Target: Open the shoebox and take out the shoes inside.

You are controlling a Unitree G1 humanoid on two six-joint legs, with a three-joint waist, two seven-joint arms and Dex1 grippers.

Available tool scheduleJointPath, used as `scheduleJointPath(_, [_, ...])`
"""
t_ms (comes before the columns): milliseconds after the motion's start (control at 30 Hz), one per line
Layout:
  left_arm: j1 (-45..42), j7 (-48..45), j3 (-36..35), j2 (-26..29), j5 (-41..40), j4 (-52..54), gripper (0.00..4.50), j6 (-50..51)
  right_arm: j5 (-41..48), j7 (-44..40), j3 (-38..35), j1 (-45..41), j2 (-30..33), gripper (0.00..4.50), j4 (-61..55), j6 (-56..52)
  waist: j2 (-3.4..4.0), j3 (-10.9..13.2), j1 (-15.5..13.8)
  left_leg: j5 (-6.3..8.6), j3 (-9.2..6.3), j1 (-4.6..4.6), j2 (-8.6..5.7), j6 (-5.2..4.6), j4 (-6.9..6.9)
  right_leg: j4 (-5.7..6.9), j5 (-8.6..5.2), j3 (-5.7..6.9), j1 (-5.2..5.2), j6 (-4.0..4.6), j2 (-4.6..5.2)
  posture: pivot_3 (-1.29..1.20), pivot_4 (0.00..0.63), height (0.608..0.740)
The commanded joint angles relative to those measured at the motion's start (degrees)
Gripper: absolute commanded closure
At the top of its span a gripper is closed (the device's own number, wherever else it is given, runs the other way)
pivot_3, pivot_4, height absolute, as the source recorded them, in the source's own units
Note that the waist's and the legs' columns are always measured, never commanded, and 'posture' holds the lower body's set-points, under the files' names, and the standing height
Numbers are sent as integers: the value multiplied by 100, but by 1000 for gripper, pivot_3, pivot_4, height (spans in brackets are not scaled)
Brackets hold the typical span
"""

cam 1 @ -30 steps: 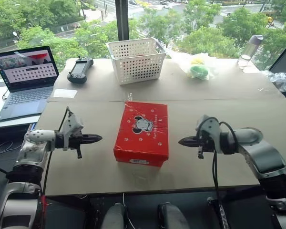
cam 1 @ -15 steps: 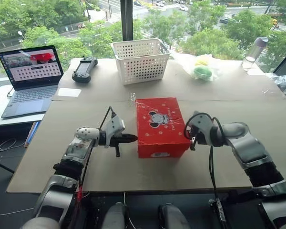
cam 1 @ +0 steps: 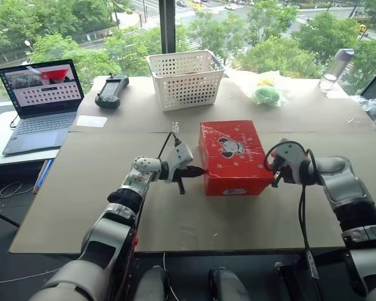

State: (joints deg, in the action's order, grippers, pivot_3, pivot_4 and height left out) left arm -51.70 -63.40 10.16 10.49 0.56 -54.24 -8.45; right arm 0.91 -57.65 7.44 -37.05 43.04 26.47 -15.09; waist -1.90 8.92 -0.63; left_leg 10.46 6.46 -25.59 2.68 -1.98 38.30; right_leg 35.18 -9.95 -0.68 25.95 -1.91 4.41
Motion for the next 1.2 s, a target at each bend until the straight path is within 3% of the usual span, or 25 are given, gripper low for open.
scheduleJointPath(33, [-191, -185, 181, -392, 12, 45, 4480, -252, 63, -19, -68, -152, -132, 4455, -87, 210, 0, 0, -1, 0, 0, 0, -1, 0, 1, 0, 0, 0, -1, 1, 1, 0, 150, 733])
scheduleJointPath(300, [255, -425, -221, 724, -198, 801, 4480, -77, 23, 4, -144, -50, -187, 4455, 176, 407, 0, 0, 100, 0, -2, 1, 5, 0, 0, 2, 2, -1, 2, -2, -3, 0, 150, 733])
scheduleJointPath(467, [1322, -666, -819, 1605, -1023, 2752, 4480, 998, 145, -13, -292, -111, -260, 4455, 520, 525, 1, 0, 268, 0, -13, 4, 14, 1, -10, 15, 3, -7, 17, 1, -6, 0, 150, 733])
scheduleJointPath(667, [3101, -287, -1599, 2367, -2213, 5684, 4480, 2878, 373, -308, -505, -383, -297, 4455, 1291, 779, 1, 0, 290, 0, -16, 9, 16, 1, -10, 17, 2, -11, 14, 0, 3, 0, 150, 733])
scheduleJointPath(767, [3715, -56, -1701, 2515, -2474, 6415, 4480, 3351, 654, -771, -649, -599, -398, 4455, 1635, 793, 2, 0, 267, 0, -14, 17, 16, 1, -10, 14, -3, -11, 11, 8, 2, 0, 150, 733])
scheduleJointPath(1033, [3858, 387, -1453, 2405, -2424, 6698, 4480, 3448, 1304, -2315, -885, -972, -439, 4455, 2098, 508, 2, 0, 246, 1, -10, 30, 14, 2, -12, 11, -19, -11, -4, 33, -1, 0, 150, 733])
scheduleJointPath(1200, [4010, 504, -1377, 2423, -2436, 6819, 4480, 3428, 1331, -2222, -1025, -1365, -519, 4455, 2516, 502, 2, 0, 295, 0, -6, 31, 15, 2, -17, 17, -16, -16, 5, 34, -2, 0, 150, 733])
